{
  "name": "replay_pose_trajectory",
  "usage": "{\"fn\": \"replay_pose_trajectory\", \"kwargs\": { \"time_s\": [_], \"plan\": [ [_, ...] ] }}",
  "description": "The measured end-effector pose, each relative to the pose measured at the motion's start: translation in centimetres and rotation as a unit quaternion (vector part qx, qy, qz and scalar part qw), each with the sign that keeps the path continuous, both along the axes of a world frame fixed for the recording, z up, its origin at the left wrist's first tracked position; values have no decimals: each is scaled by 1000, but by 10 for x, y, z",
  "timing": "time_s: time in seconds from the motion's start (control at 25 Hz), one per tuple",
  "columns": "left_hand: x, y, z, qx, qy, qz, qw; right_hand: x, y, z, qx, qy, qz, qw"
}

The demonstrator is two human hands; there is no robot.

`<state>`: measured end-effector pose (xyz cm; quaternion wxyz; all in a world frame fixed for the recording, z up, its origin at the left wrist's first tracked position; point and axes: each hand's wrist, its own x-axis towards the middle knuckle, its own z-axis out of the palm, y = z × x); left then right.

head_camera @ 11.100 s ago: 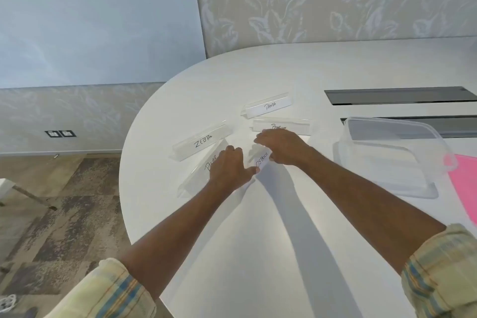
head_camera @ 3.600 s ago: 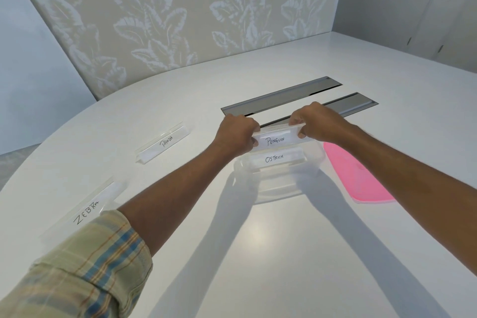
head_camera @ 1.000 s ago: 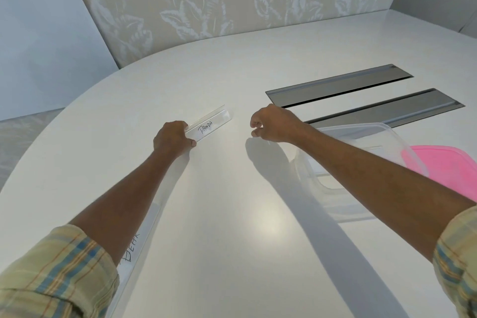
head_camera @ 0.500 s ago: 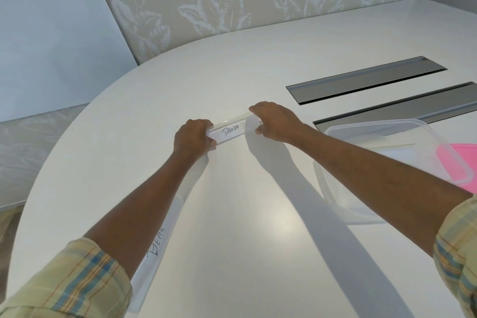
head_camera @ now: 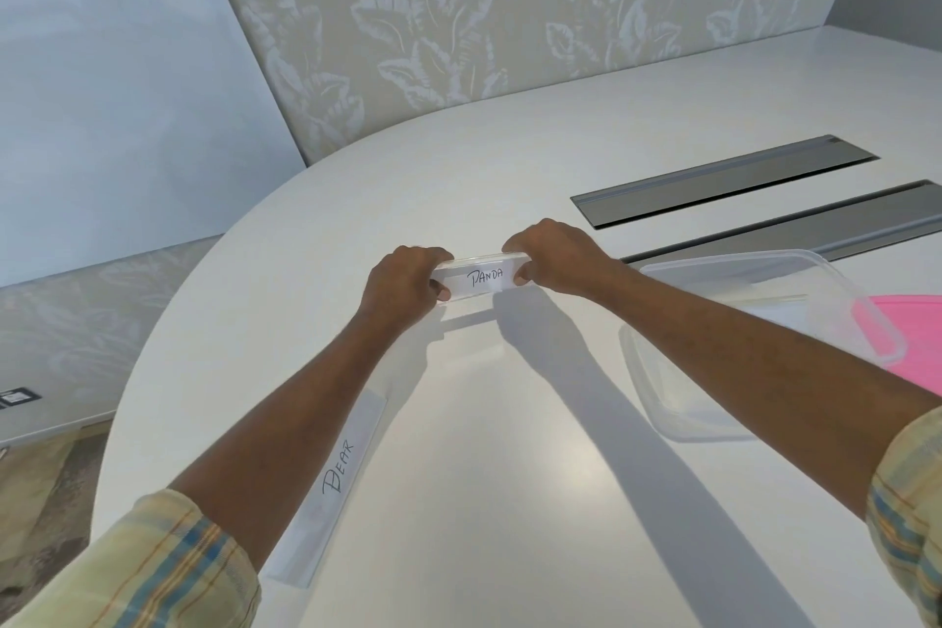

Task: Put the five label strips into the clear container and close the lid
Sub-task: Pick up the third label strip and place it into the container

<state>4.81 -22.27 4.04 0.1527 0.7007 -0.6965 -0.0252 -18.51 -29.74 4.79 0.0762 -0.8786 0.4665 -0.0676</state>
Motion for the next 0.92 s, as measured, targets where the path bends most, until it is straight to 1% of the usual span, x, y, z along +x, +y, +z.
{"fn": "replay_pose_trajectory", "kwargs": {
  "time_s": [0.28, 0.52, 0.72, 0.92],
  "plan": [
    [-24, 13, 47, -31, -19, -29, 999, -32, 24, 57, -19, -13, -12, 1000],
    [-71, 14, 88, -42, -36, -68, 996, -86, 41, 98, -48, -22, -35, 998],
    [-125, 14, 106, -45, -39, -119, 991, -146, 55, 117, -55, -25, -72, 996],
    [-185, 14, 107, -22, -48, -165, 985, -209, 67, 117, -58, -17, -116, 991]
  ]
}}
